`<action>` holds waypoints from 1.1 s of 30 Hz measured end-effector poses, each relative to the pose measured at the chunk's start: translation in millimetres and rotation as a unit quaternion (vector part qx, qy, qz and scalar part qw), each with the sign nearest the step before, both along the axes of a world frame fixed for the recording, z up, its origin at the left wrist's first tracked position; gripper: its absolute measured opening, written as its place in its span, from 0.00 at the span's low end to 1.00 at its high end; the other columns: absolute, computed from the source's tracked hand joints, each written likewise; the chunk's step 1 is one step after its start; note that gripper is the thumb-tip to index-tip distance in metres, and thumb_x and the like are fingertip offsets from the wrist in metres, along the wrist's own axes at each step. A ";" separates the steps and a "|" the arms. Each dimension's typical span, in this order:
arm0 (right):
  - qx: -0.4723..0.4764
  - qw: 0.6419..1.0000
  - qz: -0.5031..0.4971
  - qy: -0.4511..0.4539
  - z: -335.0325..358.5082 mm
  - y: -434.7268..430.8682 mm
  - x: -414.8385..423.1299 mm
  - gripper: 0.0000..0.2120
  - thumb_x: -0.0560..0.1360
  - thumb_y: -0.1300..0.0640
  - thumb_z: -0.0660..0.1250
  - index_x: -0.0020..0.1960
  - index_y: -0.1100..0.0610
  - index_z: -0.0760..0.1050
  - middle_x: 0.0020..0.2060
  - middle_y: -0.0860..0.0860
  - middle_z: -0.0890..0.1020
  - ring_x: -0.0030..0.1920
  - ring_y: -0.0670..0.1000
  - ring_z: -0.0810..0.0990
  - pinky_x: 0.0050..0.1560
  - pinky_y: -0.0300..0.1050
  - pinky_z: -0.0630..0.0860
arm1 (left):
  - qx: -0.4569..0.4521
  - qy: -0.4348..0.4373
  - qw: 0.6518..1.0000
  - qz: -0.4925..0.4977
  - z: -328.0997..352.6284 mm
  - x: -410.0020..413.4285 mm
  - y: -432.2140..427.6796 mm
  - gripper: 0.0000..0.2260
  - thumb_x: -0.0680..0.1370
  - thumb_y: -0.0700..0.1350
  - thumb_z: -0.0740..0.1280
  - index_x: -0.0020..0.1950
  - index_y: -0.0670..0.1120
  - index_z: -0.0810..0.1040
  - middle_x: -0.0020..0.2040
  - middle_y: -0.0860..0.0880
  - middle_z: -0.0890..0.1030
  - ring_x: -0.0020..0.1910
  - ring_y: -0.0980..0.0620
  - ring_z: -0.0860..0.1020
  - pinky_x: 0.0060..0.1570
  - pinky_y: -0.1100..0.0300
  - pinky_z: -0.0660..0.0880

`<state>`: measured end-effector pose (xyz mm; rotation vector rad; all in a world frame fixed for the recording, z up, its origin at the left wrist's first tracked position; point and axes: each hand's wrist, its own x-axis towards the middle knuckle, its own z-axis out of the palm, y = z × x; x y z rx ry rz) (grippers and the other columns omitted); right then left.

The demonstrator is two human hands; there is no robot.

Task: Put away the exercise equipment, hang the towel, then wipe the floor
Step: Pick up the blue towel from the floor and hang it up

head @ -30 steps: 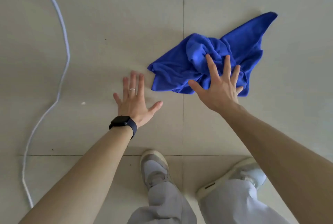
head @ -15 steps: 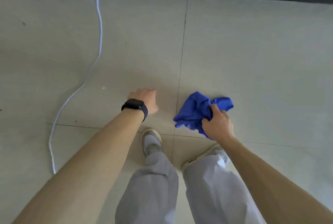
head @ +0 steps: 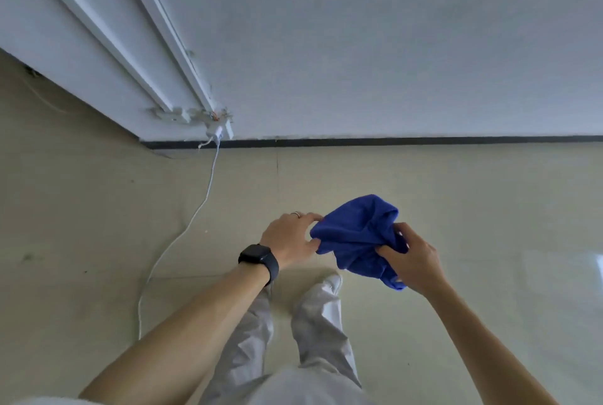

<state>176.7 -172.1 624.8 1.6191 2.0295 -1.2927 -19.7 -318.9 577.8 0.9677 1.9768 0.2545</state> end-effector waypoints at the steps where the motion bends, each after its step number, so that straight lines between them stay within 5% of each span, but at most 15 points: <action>1: 0.014 0.999 -0.032 0.017 31.2 -2.6 9.7 0.09 0.74 0.58 0.69 0.49 0.44 0.74 0.38 0.45 0.80 0.38 0.50 0.79 0.38 0.44 0.76 | 0.043 0.008 0.999 -0.016 33.0 7.3 2.6 0.23 0.78 0.54 0.64 0.73 0.59 0.68 0.68 0.52 0.74 0.65 0.49 0.73 0.56 0.55 0.74; 5: 0.072 0.980 -0.157 0.102 120.9 -25.8 51.0 0.09 0.75 0.55 0.70 0.49 0.42 0.75 0.37 0.44 0.80 0.38 0.55 0.81 0.40 0.56 0.82 | 0.175 0.041 0.980 -0.088 131.3 34.8 11.5 0.27 0.76 0.56 0.67 0.74 0.57 0.66 0.71 0.55 0.71 0.68 0.52 0.69 0.62 0.58 0.71; 9: 0.116 0.948 -0.236 0.180 179.0 -56.8 95.4 0.07 0.75 0.57 0.69 0.48 0.45 0.74 0.32 0.45 0.79 0.28 0.53 0.77 0.36 0.53 0.78 | 0.275 0.063 0.943 -0.180 205.6 68.3 40.1 0.36 0.72 0.64 0.69 0.76 0.57 0.62 0.73 0.57 0.67 0.70 0.55 0.66 0.67 0.56 0.68; 12: 0.151 0.924 -0.280 0.214 210.6 -71.1 126.9 0.08 0.74 0.56 0.68 0.48 0.45 0.74 0.35 0.45 0.81 0.29 0.49 0.77 0.35 0.48 0.75 | 0.339 0.015 0.918 -0.205 256.4 108.6 63.4 0.30 0.72 0.64 0.71 0.72 0.59 0.68 0.68 0.59 0.72 0.66 0.59 0.69 0.62 0.61 0.70; 16: 0.208 0.893 -0.313 0.247 238.4 -80.4 176.0 0.12 0.71 0.50 0.73 0.49 0.38 0.73 0.49 0.42 0.79 0.47 0.43 0.80 0.39 0.36 0.73 | 0.353 -0.047 0.903 -0.240 302.6 185.6 92.0 0.23 0.72 0.65 0.70 0.65 0.62 0.75 0.59 0.62 0.77 0.58 0.62 0.75 0.53 0.61 0.76; 20: 0.214 0.865 -0.342 0.299 252.7 -80.5 248.2 0.14 0.67 0.50 0.78 0.49 0.45 0.77 0.50 0.46 0.79 0.48 0.48 0.81 0.43 0.42 0.78 | 0.298 -0.147 0.906 -0.263 323.6 266.2 117.4 0.11 0.75 0.53 0.73 0.57 0.56 0.82 0.48 0.60 0.85 0.49 0.64 0.81 0.55 0.61 0.79; 23: 0.263 0.834 -0.387 0.291 265.9 -69.4 328.3 0.10 0.69 0.55 0.77 0.42 0.54 0.76 0.40 0.54 0.83 0.40 0.54 0.81 0.38 0.49 0.78 | 0.313 -0.133 0.891 -0.300 344.2 323.1 139.3 0.08 0.76 0.52 0.73 0.54 0.53 0.84 0.46 0.58 0.85 0.47 0.62 0.82 0.50 0.65 0.79; 27: 0.350 0.803 -0.407 0.259 304.6 -50.7 423.2 0.07 0.73 0.55 0.73 0.43 0.45 0.77 0.36 0.39 0.83 0.34 0.42 0.81 0.33 0.39 0.74 | 0.350 -0.083 0.871 -0.333 376.9 393.4 170.6 0.02 0.78 0.51 0.70 0.50 0.56 0.82 0.44 0.61 0.84 0.45 0.63 0.81 0.44 0.71 0.75; 33: 0.396 0.806 -0.401 0.180 344.0 -13.2 536.4 0.04 0.74 0.45 0.72 0.47 0.39 0.78 0.35 0.40 0.84 0.39 0.42 0.82 0.38 0.40 0.77 | 0.401 -0.019 0.852 -0.336 414.8 466.9 226.6 0.03 0.80 0.50 0.67 0.50 0.54 0.80 0.45 0.58 0.83 0.46 0.59 0.80 0.45 0.66 0.74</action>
